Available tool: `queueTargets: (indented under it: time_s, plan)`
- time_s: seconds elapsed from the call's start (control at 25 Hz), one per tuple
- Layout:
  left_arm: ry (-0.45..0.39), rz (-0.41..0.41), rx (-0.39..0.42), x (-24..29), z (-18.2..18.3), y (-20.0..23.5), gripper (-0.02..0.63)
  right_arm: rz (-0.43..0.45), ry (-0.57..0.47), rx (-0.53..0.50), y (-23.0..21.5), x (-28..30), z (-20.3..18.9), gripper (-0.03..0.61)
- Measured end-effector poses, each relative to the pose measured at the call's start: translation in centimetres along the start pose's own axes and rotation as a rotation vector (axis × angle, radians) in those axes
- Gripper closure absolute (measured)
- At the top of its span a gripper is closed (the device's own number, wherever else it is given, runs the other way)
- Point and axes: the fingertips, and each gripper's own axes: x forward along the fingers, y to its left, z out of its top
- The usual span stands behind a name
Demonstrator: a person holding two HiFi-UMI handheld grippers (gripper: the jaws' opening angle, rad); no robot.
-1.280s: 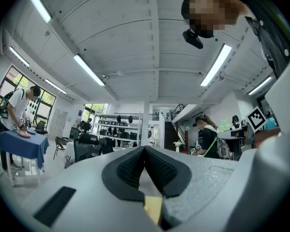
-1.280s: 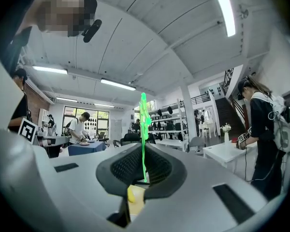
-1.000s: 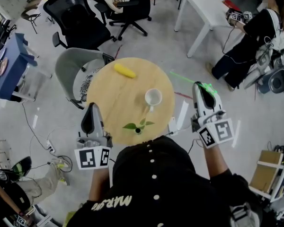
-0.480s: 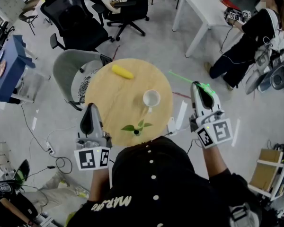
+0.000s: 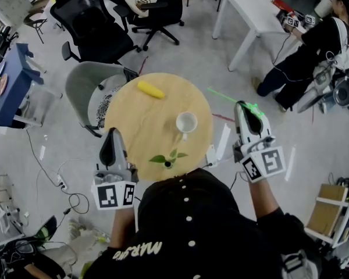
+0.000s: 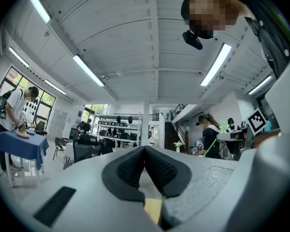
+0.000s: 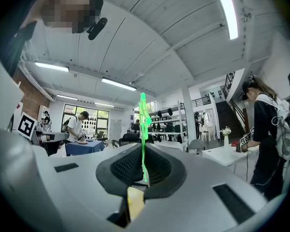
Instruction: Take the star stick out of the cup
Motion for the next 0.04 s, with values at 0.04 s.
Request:
queueTargets:
  time_s: [0.04]
  plan:
    - [0.000, 0.001, 0.000, -0.06, -0.07, 0.09, 0.611, 0.000, 0.000, -0.001, 0.08, 0.06, -0.03, 0.563]
